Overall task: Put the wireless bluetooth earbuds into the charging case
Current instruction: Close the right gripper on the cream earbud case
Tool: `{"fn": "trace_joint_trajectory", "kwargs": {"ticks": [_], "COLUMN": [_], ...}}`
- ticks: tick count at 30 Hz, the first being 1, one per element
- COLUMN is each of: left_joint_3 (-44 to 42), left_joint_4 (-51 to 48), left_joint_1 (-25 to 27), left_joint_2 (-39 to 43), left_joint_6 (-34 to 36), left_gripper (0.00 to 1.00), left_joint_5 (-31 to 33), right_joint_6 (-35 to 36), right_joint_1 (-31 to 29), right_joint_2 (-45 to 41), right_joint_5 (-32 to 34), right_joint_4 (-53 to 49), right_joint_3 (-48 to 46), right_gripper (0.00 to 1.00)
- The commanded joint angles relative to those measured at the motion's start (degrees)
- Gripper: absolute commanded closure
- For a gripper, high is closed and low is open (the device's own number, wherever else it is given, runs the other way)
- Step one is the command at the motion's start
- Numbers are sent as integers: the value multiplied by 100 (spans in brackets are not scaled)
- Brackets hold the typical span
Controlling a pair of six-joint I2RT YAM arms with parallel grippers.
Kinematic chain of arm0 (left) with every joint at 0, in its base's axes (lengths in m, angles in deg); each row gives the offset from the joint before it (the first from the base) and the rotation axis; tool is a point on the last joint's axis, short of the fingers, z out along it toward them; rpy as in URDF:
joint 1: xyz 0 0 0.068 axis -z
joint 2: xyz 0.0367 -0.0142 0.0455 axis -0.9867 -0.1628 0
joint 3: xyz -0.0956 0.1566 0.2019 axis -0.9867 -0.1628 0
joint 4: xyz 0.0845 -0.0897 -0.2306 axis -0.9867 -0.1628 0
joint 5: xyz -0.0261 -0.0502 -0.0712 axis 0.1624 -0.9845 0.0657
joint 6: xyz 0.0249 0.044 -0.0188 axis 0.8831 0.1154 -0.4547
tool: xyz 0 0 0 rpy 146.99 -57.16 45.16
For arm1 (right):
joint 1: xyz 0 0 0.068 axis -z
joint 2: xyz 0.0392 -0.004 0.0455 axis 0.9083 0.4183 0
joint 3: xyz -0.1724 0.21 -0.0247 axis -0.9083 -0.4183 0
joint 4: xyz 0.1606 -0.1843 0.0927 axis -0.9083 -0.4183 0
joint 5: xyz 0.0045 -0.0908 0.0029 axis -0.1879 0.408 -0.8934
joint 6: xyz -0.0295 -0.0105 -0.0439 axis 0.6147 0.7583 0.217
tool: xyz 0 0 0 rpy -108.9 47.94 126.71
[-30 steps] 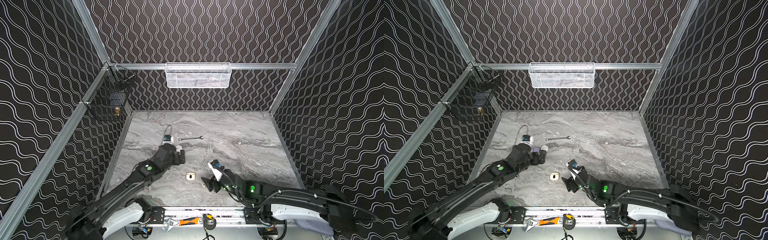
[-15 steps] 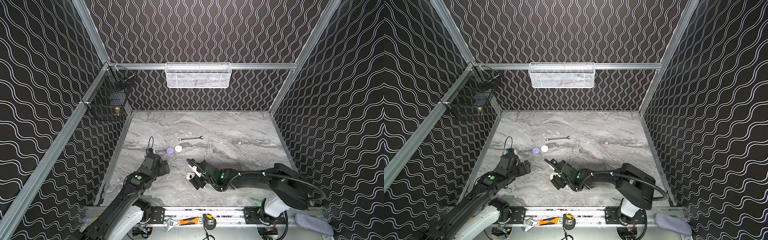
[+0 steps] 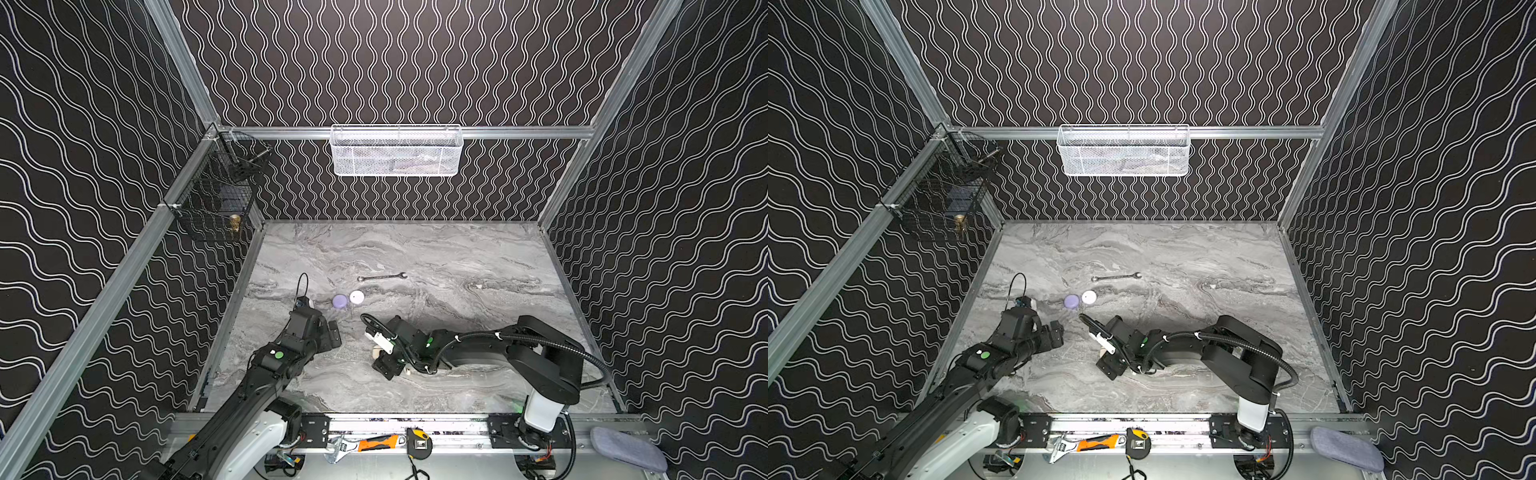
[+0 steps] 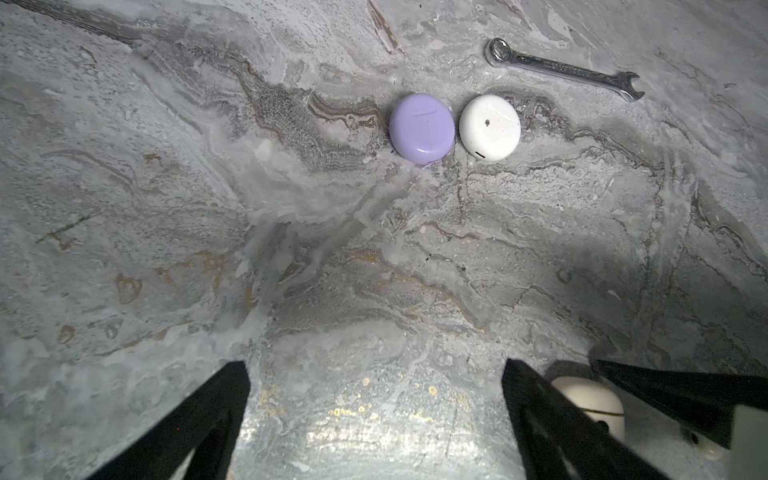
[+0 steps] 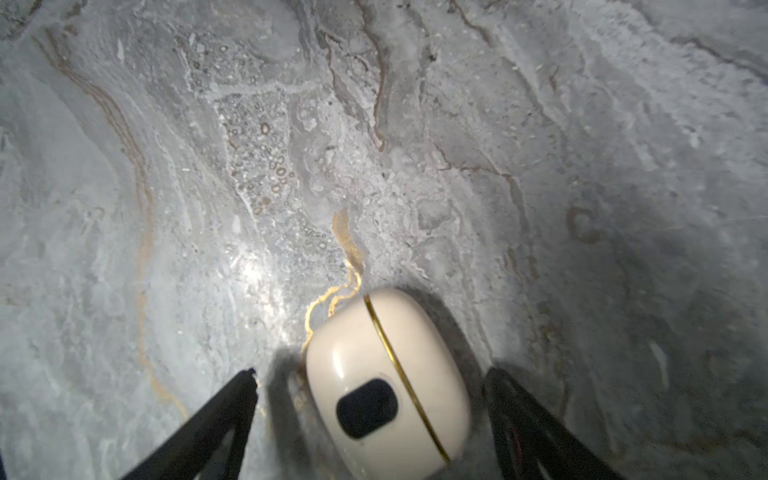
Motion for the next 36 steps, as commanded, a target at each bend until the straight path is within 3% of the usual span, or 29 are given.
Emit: {"fn": "trace_joint_trajectory", "kwargs": {"ticks": [1,5,12,27,31,36], "left_joint_3": [76,134,221,330,332,367], "left_joint_4": [38,36,7,-136,-110,-134], "left_joint_1": [-7,-7,-7,-7,-11,-7], "left_joint_2": [-48,24,30,107,22,38], "left_joint_6": [-43,-126,-237,-425,-484,-455], "left_gripper": [1,1,2,1,1,1], "left_joint_5": [-160,-335,-626,-772,-759,-730], "right_joint_6": [-62,-224,-296,-548,-735,-1046], "right_joint_1": [-31,-157,-456,-669,-745,-760], "right_joint_2": [43,-102,-237,277,421,457], "right_joint_5": [-234,-78,571,996,1057,1349], "right_joint_4": [-156,-4,2,-117,-133,-65], "right_joint_3": [25,-147,-262,-11,99,36], "right_gripper": [19,31,41,36,29,34]}}
